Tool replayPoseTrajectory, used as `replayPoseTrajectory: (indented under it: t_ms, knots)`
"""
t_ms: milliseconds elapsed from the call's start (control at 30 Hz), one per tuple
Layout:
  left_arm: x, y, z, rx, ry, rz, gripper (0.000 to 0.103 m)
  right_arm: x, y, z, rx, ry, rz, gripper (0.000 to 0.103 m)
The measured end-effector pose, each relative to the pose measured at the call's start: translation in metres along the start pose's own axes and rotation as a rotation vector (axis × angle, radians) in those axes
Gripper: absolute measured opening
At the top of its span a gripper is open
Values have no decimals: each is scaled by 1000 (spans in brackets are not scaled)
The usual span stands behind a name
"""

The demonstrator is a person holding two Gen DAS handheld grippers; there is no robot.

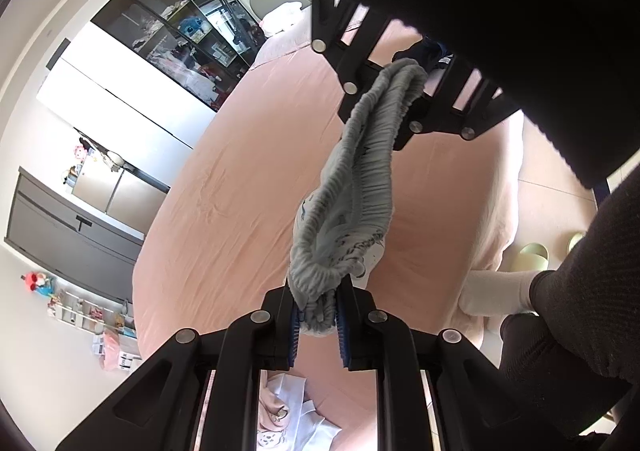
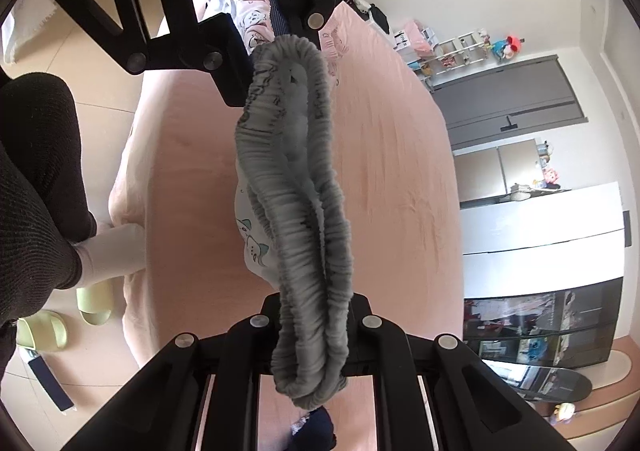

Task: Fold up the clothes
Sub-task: 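Carry the hanging pants with both grippers over the bed, then lower the pants flat onto the bed and open both grippers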

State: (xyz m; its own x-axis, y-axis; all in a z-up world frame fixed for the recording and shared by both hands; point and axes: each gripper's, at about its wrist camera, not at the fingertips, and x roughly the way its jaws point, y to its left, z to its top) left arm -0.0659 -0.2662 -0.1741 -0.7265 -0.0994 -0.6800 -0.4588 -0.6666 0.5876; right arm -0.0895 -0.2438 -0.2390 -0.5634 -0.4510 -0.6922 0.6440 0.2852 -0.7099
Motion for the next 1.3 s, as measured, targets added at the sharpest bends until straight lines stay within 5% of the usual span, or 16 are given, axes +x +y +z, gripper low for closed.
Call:
replayPoseTrajectory:
  t_ms: [467, 1300]
  knots:
    - [96, 47, 17, -39, 41, -110, 15, 80, -46, -11, 93, 44, 324, 10]
    - [198, 85, 1, -236, 201, -131, 15, 213, -93, -17, 310, 105, 512, 13]
